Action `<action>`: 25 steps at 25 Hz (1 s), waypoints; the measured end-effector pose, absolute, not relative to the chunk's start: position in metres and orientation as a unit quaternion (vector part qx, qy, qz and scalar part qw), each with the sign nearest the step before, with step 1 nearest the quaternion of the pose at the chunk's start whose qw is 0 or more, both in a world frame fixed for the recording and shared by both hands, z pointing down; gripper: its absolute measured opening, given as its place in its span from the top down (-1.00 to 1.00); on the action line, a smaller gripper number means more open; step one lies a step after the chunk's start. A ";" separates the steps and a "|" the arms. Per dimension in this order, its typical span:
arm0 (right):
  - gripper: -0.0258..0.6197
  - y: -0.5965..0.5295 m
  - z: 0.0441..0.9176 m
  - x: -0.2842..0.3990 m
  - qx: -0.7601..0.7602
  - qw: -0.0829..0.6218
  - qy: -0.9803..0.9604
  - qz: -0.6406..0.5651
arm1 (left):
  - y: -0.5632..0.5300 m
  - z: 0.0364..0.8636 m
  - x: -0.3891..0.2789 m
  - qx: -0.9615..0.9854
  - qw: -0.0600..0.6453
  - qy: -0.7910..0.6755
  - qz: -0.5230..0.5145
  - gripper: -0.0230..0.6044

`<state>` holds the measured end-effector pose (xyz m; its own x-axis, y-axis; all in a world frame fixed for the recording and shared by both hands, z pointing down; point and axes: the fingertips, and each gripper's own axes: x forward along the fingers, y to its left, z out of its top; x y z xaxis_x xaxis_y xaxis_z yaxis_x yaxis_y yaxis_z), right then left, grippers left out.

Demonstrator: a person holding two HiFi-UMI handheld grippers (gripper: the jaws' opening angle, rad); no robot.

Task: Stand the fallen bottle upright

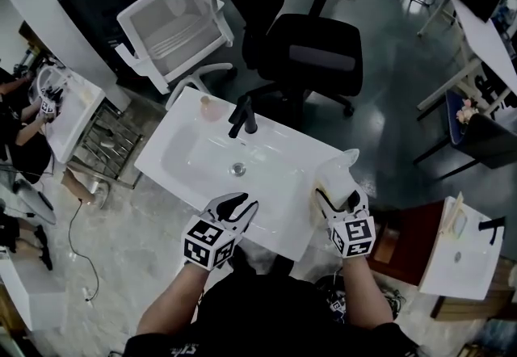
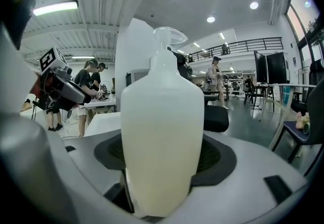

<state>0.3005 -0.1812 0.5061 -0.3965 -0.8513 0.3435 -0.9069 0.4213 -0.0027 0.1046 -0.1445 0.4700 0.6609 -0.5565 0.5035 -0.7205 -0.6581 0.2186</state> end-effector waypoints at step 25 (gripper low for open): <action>-0.21 -0.237 0.515 0.300 0.549 0.133 -0.817 0.119 | -0.132 0.452 0.036 0.870 0.216 -0.405 0.182 0.57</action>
